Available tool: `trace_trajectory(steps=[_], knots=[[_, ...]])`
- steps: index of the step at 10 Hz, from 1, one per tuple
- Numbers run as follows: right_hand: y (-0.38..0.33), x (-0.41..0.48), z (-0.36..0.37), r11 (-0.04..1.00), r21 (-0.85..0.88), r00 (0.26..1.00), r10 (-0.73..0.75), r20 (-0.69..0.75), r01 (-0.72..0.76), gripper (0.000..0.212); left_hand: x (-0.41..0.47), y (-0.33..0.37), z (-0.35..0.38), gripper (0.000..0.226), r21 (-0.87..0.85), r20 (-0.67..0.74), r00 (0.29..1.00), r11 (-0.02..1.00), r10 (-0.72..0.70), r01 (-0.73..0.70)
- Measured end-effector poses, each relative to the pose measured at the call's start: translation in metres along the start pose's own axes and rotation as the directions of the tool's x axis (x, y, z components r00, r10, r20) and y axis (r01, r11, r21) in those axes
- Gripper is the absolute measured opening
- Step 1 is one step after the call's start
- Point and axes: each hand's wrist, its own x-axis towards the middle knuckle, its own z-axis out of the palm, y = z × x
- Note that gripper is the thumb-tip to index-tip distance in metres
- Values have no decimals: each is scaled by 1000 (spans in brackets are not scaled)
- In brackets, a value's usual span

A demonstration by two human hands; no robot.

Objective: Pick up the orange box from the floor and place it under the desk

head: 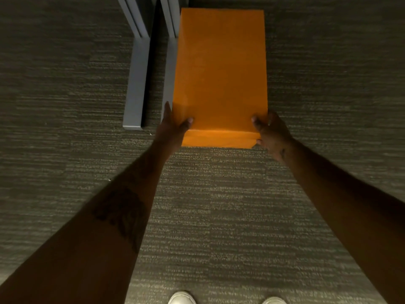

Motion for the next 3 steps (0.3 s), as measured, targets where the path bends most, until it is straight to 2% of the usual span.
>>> trace_trajectory(steps=[1, 2, 3], knots=[[-1, -18, -2, 968, -247, 997, -51, -50, 37, 65, -24, -7, -1, 94, 194, -12, 999, 980, 43, -40], [-1, -46, -7, 834, -534, 987, -160, 10, 140, 77, -60, -9, -1, 91, 518, 70, 986, 840, 149, -164], [-6, -79, -5, 580, -790, 976, -190, 107, 200, 84, -85, -1, 0, 88, 786, 136, 964, 567, 228, -245]])
